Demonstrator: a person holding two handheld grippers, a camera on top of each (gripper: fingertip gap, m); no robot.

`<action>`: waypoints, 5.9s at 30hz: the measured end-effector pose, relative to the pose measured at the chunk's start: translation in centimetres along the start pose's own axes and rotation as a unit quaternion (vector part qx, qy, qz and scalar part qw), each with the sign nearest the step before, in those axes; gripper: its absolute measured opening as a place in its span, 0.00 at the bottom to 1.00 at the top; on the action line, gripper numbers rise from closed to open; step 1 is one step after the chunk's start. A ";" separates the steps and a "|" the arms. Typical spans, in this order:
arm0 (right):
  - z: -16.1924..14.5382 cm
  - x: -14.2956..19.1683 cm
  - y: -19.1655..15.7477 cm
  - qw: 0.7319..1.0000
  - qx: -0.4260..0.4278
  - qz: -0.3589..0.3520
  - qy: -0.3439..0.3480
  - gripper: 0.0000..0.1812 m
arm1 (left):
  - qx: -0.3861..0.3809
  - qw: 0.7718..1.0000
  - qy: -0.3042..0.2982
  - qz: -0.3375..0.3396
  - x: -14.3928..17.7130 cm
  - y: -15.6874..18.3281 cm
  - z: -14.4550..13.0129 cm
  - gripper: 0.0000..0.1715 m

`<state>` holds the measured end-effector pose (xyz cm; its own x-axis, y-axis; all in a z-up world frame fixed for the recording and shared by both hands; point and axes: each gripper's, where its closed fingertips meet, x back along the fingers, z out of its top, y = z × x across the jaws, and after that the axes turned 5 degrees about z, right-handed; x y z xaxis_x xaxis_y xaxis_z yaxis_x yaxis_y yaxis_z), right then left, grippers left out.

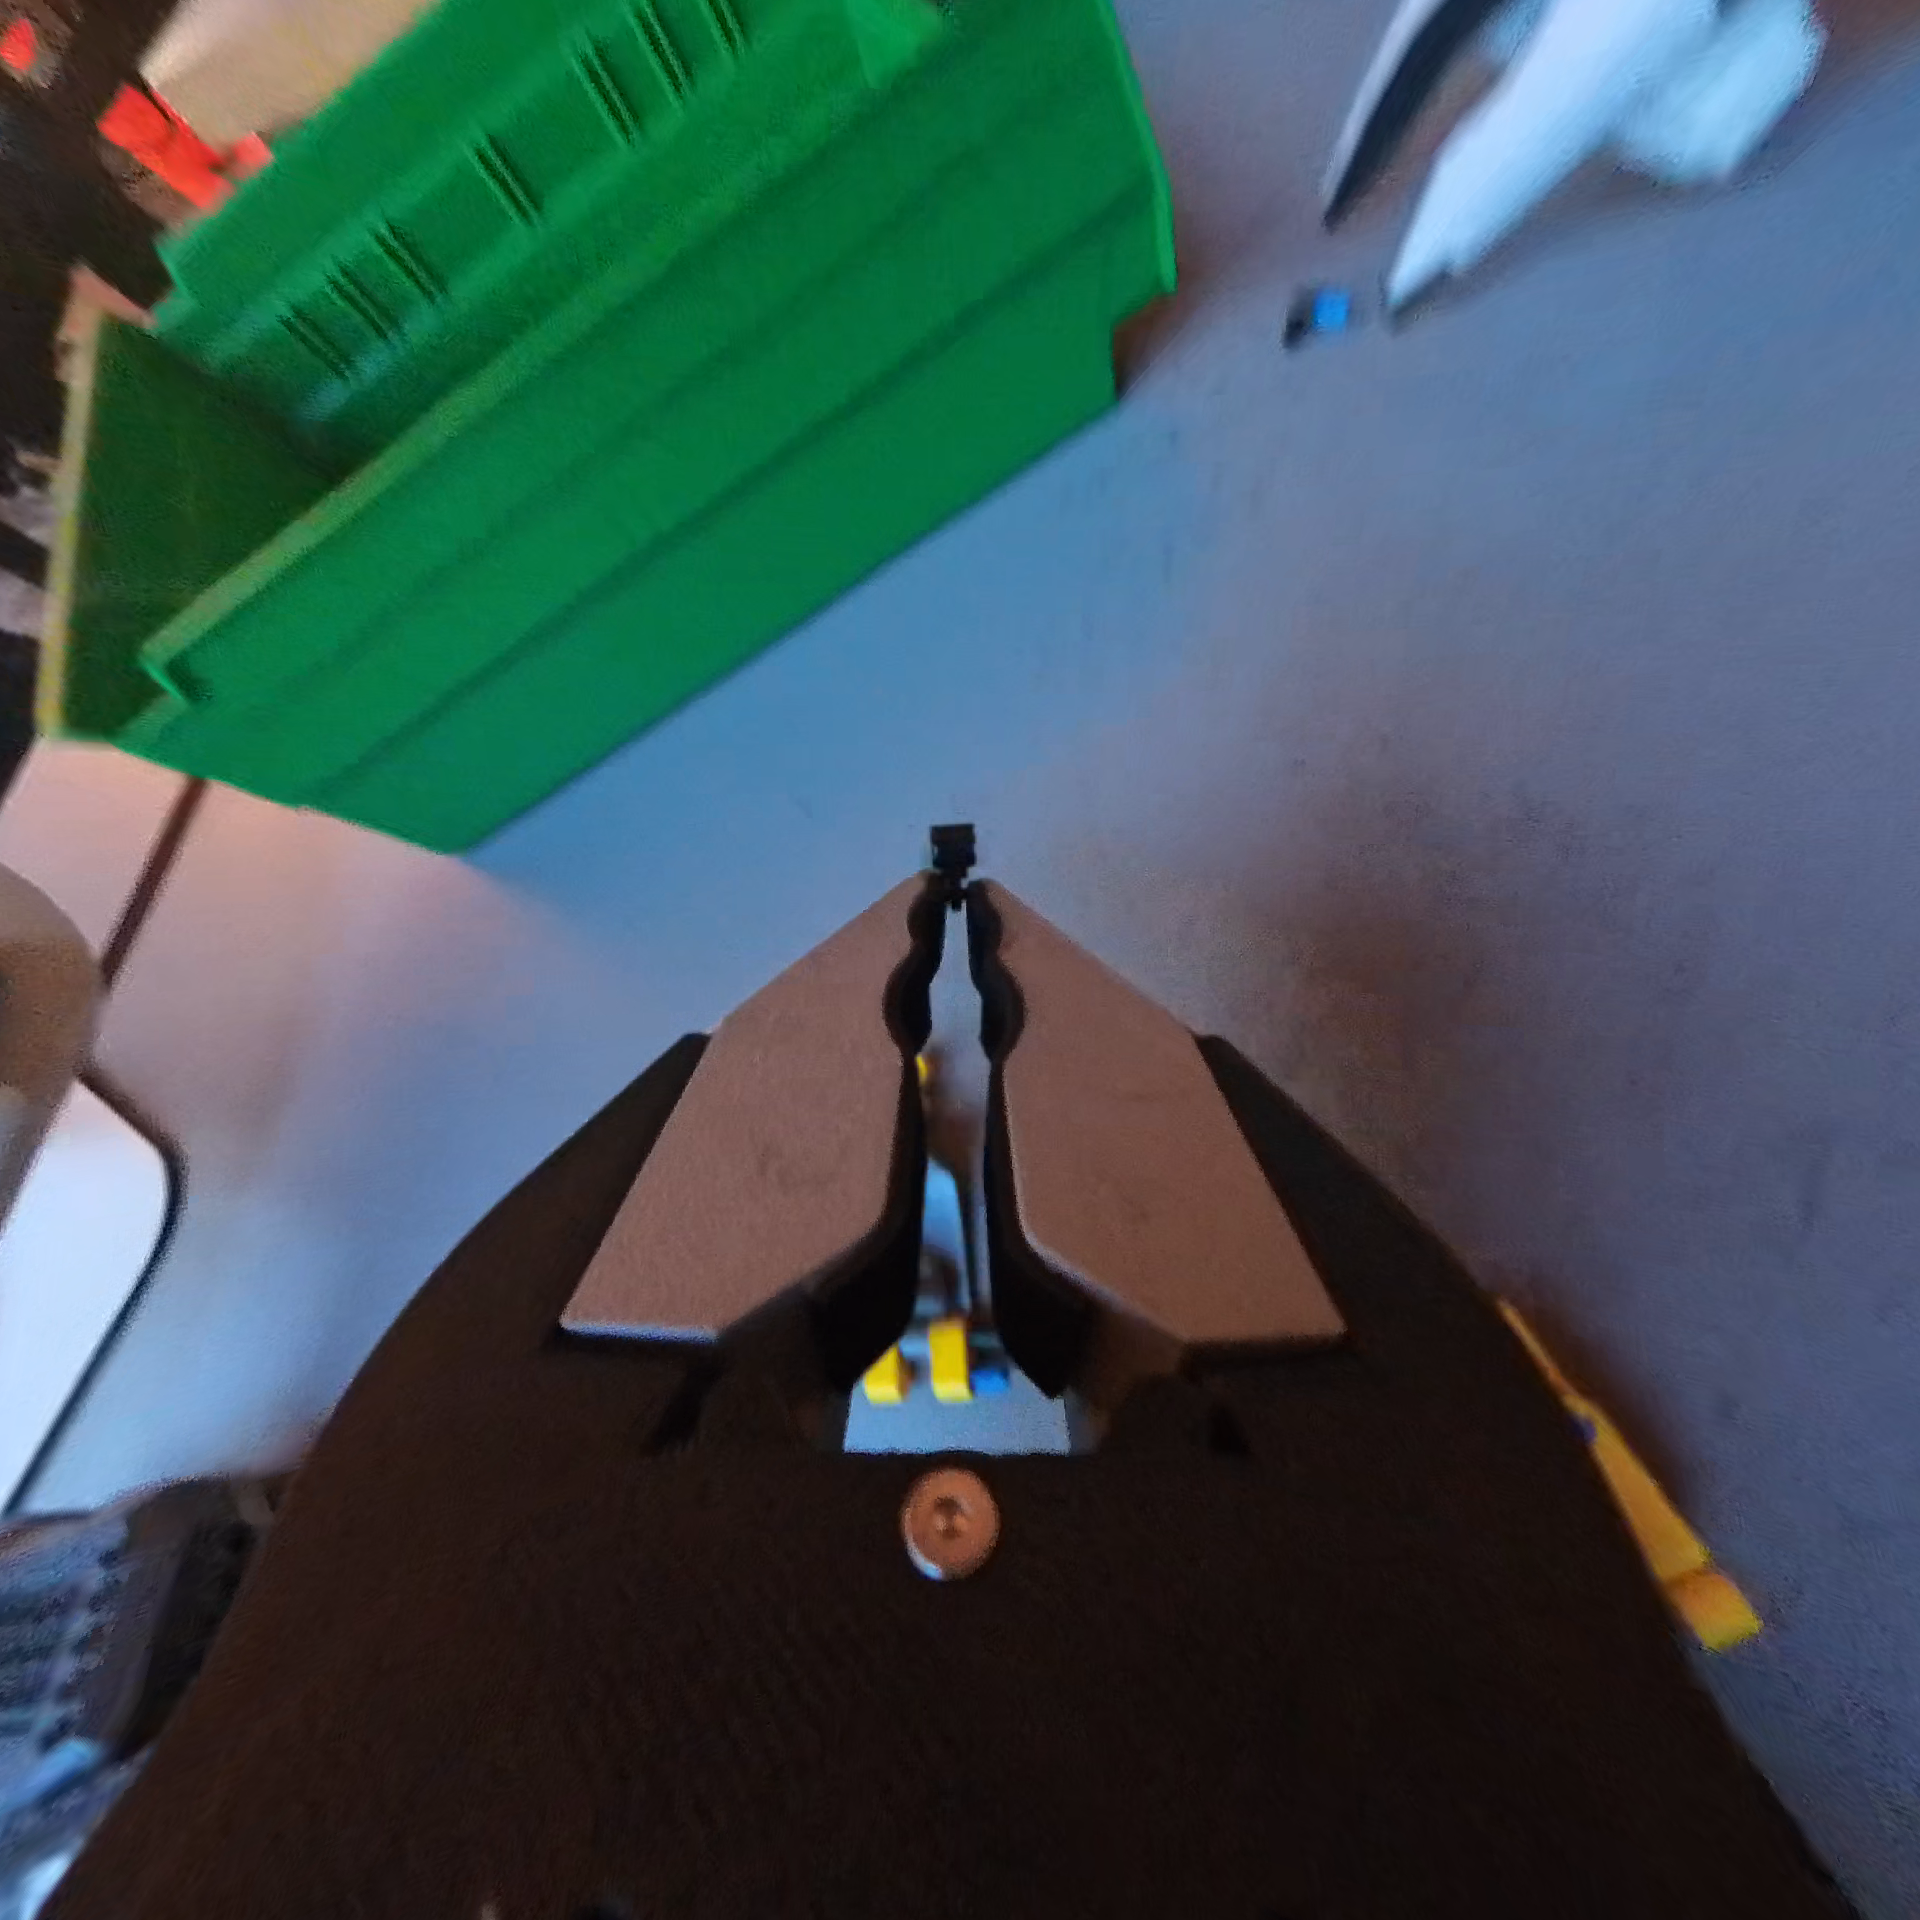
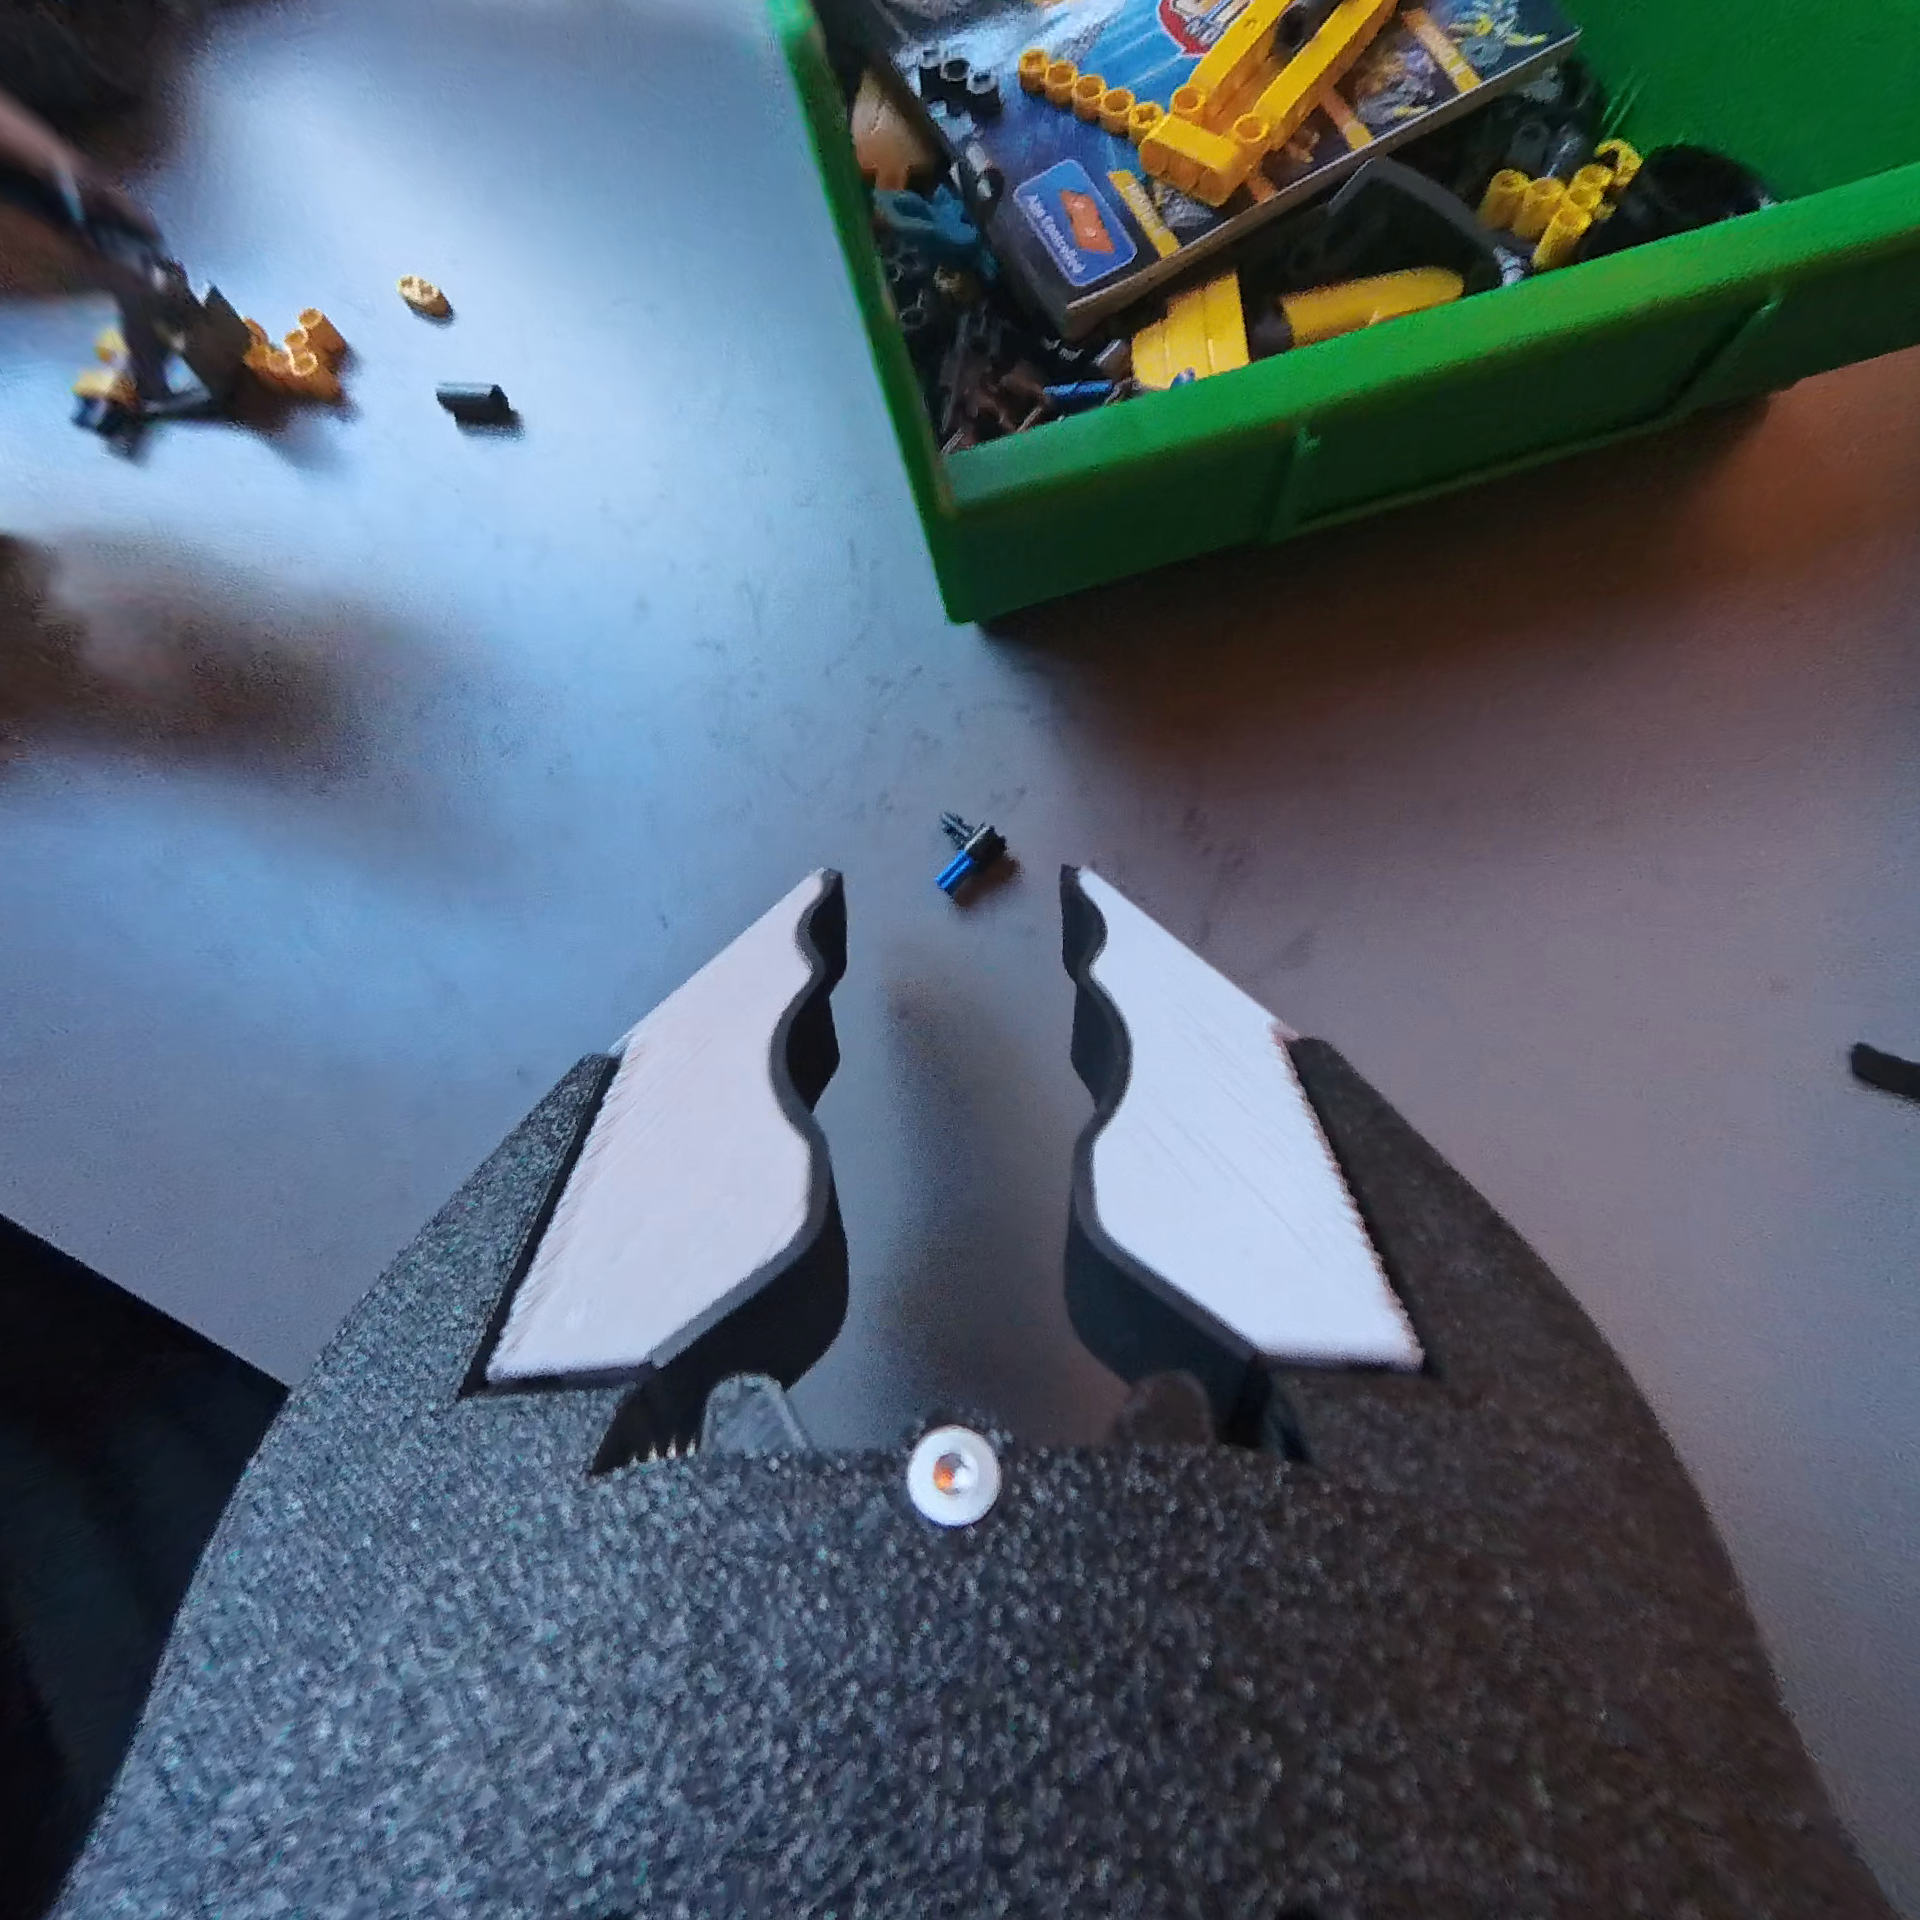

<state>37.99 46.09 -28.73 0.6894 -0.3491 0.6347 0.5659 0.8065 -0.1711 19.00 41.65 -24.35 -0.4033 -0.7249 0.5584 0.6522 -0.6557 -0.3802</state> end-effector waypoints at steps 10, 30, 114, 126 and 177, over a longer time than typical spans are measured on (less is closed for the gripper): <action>0.0 0.0 -0.6 1.000 0.017 0.009 0.008 0.20 | 0.080 0.996 -0.007 -0.040 -5.5 -7.2 13.8 0.08; 0.7 -0.3 -0.2 1.000 -0.007 0.013 0.018 0.18 | 0.091 0.983 -0.158 -0.006 -9.6 -8.8 9.6 0.33; 11.4 -9.4 -17.8 0.890 0.112 0.440 0.051 0.03 | -0.348 0.921 0.063 0.165 1.6 -0.8 -1.2 0.08; 11.5 -10.5 -16.8 0.906 0.058 0.419 0.032 0.03 | -0.285 0.940 0.043 0.183 0.6 -1.8 -1.3 0.01; 12.3 -10.7 -16.7 0.920 0.300 0.221 0.123 0.01 | 0.025 0.994 0.056 0.088 0.5 -3.0 -1.5 0.04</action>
<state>15.63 42.23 -23.44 0.9153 0.0391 0.4010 -0.0956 0.9879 0.1220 15.88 42.90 -24.07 -0.3476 -0.8480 0.4000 0.7492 -0.5078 -0.4253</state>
